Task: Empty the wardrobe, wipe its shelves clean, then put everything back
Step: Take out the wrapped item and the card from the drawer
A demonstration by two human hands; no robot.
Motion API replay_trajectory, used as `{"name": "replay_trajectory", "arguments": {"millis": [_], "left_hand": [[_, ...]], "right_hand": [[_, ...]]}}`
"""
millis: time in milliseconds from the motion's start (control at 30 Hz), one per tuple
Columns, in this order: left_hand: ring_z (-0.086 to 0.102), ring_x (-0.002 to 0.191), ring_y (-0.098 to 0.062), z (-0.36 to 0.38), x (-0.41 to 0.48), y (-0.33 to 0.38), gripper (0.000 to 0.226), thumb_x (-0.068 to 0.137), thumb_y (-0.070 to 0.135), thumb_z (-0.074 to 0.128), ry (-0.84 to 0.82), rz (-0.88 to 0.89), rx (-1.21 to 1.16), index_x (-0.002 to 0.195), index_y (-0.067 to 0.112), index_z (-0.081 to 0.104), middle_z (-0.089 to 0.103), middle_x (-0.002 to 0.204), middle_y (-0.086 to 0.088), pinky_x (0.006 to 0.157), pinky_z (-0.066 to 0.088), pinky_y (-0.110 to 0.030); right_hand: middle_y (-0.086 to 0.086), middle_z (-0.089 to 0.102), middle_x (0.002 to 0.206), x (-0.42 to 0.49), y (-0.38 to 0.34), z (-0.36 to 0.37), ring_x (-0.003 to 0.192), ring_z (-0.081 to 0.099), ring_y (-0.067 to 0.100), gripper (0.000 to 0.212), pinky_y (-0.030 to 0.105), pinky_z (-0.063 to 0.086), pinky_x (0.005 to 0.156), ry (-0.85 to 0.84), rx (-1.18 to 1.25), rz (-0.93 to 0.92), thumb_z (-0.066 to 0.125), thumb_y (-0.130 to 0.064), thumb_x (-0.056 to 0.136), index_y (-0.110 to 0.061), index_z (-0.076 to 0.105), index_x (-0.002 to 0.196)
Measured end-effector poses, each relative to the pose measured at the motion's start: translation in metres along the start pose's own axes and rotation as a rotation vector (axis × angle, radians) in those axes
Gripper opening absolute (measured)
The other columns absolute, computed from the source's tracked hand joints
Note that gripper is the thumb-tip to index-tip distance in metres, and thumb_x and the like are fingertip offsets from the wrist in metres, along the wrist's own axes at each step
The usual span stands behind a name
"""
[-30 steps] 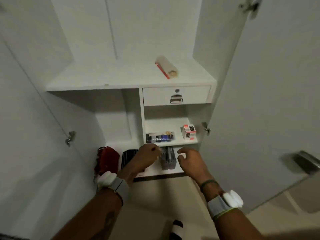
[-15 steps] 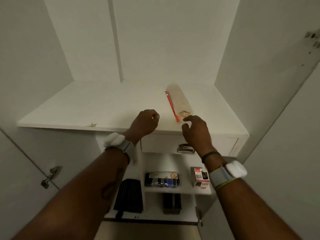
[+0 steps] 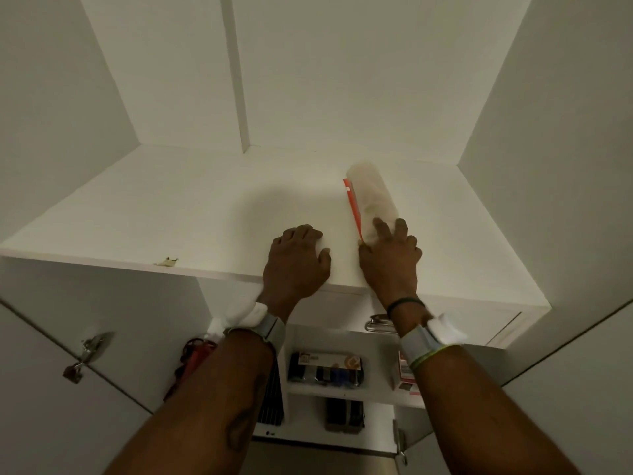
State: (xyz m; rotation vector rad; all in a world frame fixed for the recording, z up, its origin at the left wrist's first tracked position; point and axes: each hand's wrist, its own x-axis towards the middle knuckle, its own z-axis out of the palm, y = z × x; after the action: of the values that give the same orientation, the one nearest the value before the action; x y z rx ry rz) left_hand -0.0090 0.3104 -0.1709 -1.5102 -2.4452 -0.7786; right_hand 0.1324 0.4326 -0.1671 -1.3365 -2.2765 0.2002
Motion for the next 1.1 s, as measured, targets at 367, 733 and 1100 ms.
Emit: {"name": "replay_trajectory", "arguments": {"millis": [367, 733, 1100], "left_hand": [[0.053, 0.125, -0.027, -0.014, 0.003, 0.002, 0.047, 0.104, 0.052, 0.033, -0.102, -0.096, -0.180, 0.127, 0.021, 0.059, 0.060, 0.132, -0.004, 0.104, 0.042, -0.042], [0.062, 0.111, -0.032, -0.040, 0.055, 0.024, 0.083, 0.072, 0.072, 0.067, -0.285, -0.533, -0.441, 0.117, 0.003, 0.063, 0.066, 0.119, -0.014, 0.095, 0.054, -0.042], [0.053, 0.035, -0.009, -0.108, 0.010, 0.035, 0.025, 0.085, 0.021, 0.080, -0.574, -0.615, -0.737, 0.075, 0.006, 0.062, 0.056, 0.043, 0.002, 0.036, 0.036, -0.015]], "right_hand": [[-0.008, 0.038, 0.153, -0.051, 0.078, -0.045, 0.123, 0.053, 0.022, 0.060, 0.034, 0.057, 0.090, -0.139, 0.472, -0.299, 0.069, -0.005, 0.086, -0.041, 0.061, 0.133], [0.008, 0.058, 0.134, -0.054, 0.083, -0.074, 0.128, 0.048, 0.032, 0.060, 0.042, 0.040, 0.109, -0.072, 0.511, 0.108, 0.064, -0.037, 0.080, -0.019, 0.051, 0.136], [0.010, 0.054, 0.142, -0.048, 0.065, -0.071, 0.132, 0.045, 0.036, 0.084, 0.050, 0.038, 0.111, 0.015, 0.587, 0.469, 0.077, -0.049, 0.075, -0.020, 0.042, 0.146]]}}
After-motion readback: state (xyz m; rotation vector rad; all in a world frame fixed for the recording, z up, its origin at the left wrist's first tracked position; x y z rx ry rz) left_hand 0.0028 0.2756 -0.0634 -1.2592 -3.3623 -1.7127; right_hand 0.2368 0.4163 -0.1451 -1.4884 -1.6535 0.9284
